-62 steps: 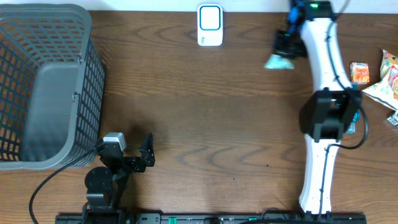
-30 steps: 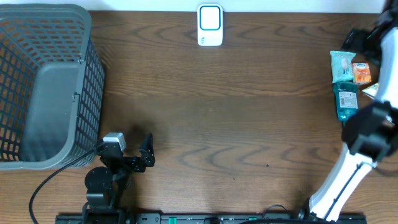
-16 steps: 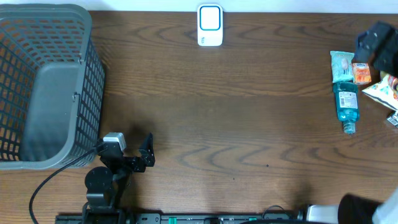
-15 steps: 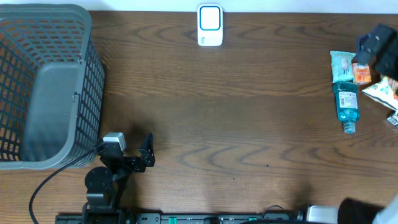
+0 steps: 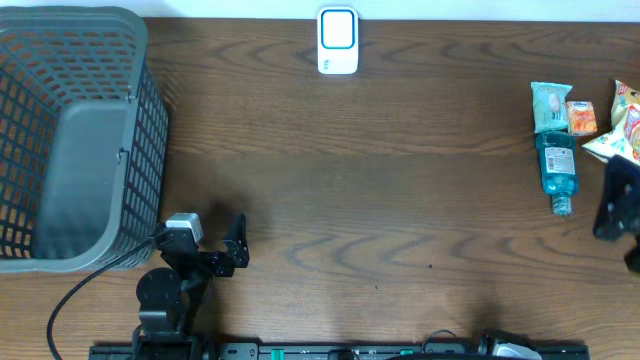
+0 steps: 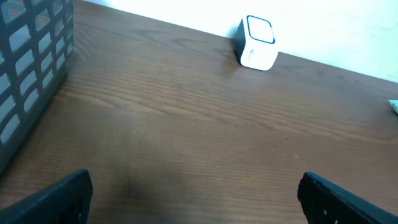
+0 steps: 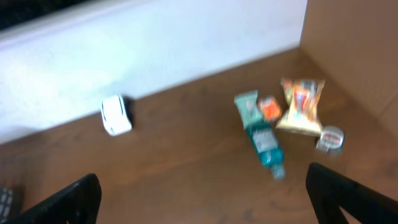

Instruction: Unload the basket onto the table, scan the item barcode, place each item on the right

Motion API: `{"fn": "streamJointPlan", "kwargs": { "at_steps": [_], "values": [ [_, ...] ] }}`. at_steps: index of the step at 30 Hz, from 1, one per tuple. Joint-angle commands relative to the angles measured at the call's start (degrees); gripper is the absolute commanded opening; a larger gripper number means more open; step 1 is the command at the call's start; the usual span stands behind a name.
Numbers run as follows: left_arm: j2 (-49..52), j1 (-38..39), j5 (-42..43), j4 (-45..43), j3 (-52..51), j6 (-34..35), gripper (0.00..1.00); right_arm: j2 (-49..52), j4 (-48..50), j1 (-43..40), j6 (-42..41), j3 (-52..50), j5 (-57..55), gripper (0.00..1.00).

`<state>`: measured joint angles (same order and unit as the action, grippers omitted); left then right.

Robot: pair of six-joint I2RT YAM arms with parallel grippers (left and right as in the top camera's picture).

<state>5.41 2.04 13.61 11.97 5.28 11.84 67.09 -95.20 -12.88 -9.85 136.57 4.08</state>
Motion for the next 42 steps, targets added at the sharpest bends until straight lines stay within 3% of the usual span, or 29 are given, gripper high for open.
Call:
{"fn": "streamJointPlan", "kwargs": {
  "at_steps": [1, 8, 12, 22, 30, 42],
  "values": [
    [-0.31, 0.17, 0.28, 1.03, -1.11, -0.13, 0.98, -3.13, 3.98, 0.24, 4.79, -2.6, -0.57, 0.99],
    [-0.31, 0.17, 0.28, 1.03, -1.11, -0.13, 0.98, -18.86, 22.99, 0.24, 4.81, -24.15, 0.61, 0.99],
    [-0.33, 0.17, 0.28, 1.03, -1.11, -0.13, 0.98, -33.68, 41.64, 0.24, 4.76, -50.84, 3.98, 0.99],
    [-0.31, 0.17, 0.28, 1.03, -1.11, -0.13, 0.98, -56.37, 75.52, 6.51, 2.21, -95.65, 5.75, 0.99],
    [-0.31, 0.17, 0.28, 1.03, -1.11, -0.13, 0.98, -64.96, 90.55, 8.11, 2.19, -114.73, 5.46, 0.99],
    [-0.31, 0.17, 0.28, 1.03, -1.11, -0.13, 0.98, -66.77, 97.46, 8.11, 2.19, -129.24, 3.15, 0.99]
  ]
}}
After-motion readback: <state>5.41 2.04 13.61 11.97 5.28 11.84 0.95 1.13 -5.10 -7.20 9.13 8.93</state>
